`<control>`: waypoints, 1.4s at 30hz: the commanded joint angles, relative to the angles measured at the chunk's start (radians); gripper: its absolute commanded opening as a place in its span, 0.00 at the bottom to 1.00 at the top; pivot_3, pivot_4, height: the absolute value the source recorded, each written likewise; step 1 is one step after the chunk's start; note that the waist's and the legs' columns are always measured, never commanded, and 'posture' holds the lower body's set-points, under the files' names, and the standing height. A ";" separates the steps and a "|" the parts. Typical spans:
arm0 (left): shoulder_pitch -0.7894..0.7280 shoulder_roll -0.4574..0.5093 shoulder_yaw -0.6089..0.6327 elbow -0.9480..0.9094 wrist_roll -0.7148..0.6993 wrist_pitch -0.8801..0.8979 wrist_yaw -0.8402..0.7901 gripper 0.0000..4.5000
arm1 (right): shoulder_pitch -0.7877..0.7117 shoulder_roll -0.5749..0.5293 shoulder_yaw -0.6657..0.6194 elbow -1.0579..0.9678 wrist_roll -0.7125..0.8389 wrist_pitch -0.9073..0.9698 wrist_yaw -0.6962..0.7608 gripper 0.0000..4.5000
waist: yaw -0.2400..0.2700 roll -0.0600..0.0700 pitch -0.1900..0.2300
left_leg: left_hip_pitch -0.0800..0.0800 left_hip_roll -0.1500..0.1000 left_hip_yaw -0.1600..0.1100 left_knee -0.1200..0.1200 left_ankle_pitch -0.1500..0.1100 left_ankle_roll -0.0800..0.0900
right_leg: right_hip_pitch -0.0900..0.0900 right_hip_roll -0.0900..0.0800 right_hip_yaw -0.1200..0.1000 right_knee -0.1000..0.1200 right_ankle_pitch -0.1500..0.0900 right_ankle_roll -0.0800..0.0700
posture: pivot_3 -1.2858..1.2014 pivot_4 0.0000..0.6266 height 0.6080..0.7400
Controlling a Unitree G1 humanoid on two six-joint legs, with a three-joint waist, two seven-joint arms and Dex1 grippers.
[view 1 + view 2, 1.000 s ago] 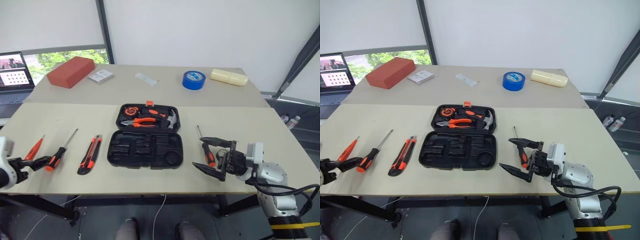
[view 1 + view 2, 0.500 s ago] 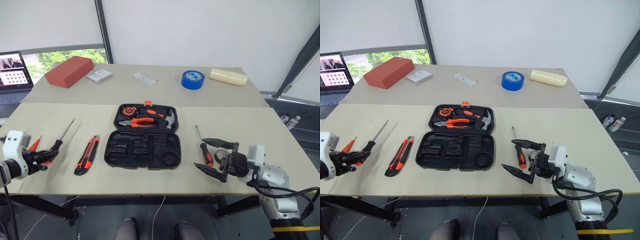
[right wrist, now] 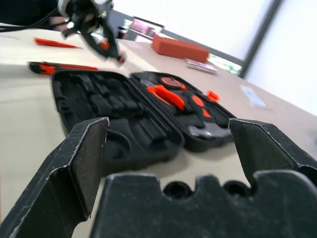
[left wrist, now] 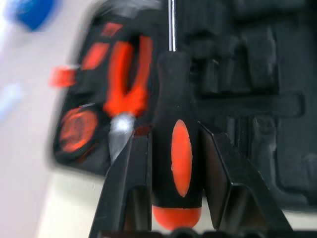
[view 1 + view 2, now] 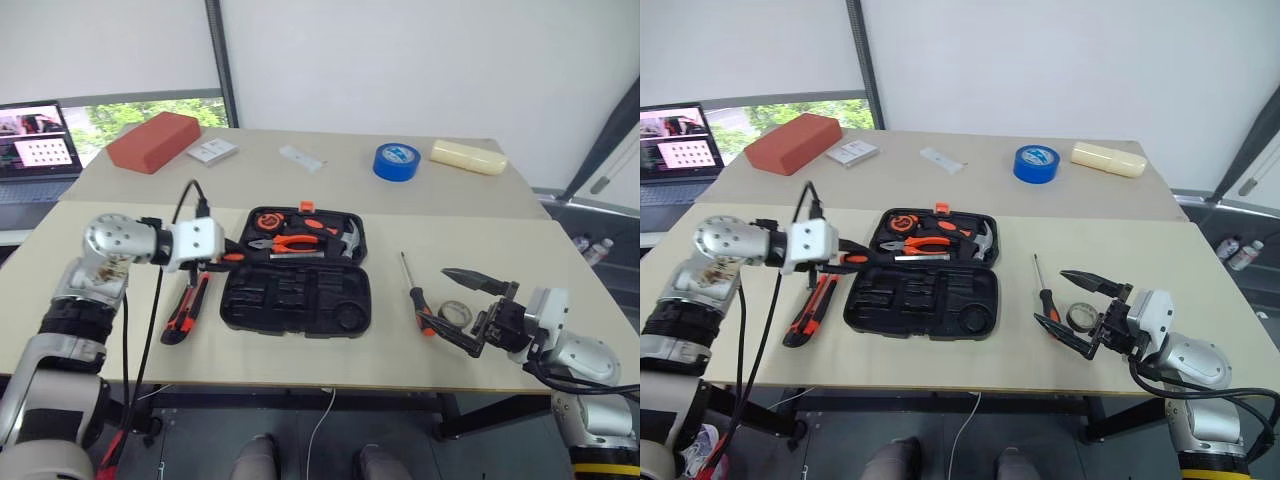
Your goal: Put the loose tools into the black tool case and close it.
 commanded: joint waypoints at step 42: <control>0.039 -0.313 0.120 0.028 -0.061 0.491 0.206 0.03 | 0.137 0.028 -0.020 -0.149 0.004 0.010 -0.133 1.00 | 0.005 0.001 -0.001 | 0.000 -0.001 -0.002 0.007 0.000 0.001 | 0.004 0.000 0.000 0.002 -0.003 0.009 | 0.52 0.24 1.00</control>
